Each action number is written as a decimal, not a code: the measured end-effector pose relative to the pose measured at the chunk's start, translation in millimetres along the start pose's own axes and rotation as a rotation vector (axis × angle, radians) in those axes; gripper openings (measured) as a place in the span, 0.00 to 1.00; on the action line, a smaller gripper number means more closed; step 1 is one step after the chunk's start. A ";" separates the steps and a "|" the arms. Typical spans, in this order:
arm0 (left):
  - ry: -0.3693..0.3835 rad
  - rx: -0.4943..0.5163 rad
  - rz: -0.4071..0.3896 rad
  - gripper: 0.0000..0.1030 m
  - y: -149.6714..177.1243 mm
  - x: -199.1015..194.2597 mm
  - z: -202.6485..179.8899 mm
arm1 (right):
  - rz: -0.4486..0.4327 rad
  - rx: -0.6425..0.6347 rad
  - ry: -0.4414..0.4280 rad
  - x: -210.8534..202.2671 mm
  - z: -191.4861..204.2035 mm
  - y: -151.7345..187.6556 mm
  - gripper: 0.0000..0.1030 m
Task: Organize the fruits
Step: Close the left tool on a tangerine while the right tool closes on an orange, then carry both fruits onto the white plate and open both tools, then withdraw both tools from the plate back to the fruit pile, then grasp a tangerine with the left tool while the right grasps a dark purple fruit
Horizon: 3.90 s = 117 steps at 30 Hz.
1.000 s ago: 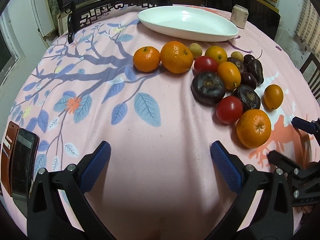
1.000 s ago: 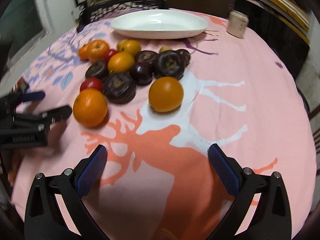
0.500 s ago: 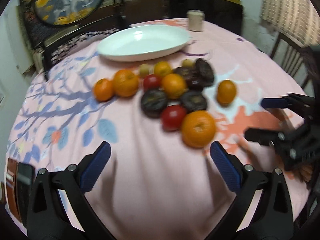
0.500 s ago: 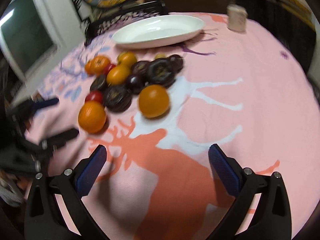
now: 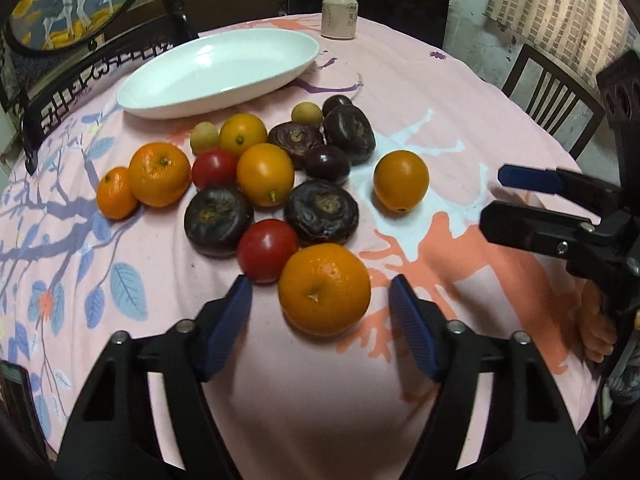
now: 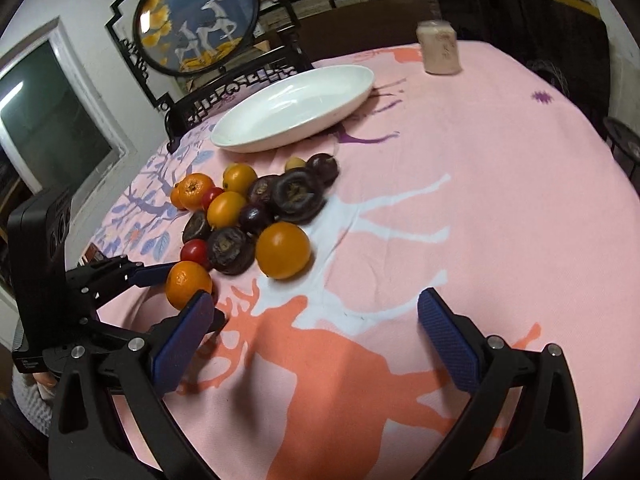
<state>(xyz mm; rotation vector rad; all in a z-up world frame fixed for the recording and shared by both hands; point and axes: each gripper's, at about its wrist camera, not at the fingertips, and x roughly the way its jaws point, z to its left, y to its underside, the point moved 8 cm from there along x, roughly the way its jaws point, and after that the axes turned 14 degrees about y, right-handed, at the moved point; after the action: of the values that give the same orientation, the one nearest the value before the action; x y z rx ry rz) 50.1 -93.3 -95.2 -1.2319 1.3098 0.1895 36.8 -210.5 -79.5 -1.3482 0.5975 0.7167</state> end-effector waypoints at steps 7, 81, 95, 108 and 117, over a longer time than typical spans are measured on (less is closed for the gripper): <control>0.030 -0.005 -0.018 0.39 -0.2 -4.2 -0.8 | 0.044 -0.138 0.035 33.7 33.2 -19.3 0.72; -0.485 -0.091 -0.095 0.95 -45.0 -29.7 158.3 | -0.068 0.191 -0.037 36.3 -6.6 -80.1 0.91; -0.321 -0.176 -0.132 0.74 -56.1 -19.9 168.2 | -0.048 0.154 -0.024 44.7 -2.8 -76.1 0.91; -0.202 -0.202 -0.142 0.38 -59.3 -15.1 155.9 | 0.051 0.194 -0.164 61.2 8.0 -67.8 0.91; -0.191 -0.215 -0.143 0.38 -57.4 -16.6 156.2 | 0.073 0.154 -0.131 77.2 12.7 -62.2 0.57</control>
<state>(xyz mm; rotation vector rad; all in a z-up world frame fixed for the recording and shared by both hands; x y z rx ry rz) 181.5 9.5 -84.0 -1.4469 1.0517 0.3441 134.0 -193.5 -95.1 -1.1330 0.5877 0.7958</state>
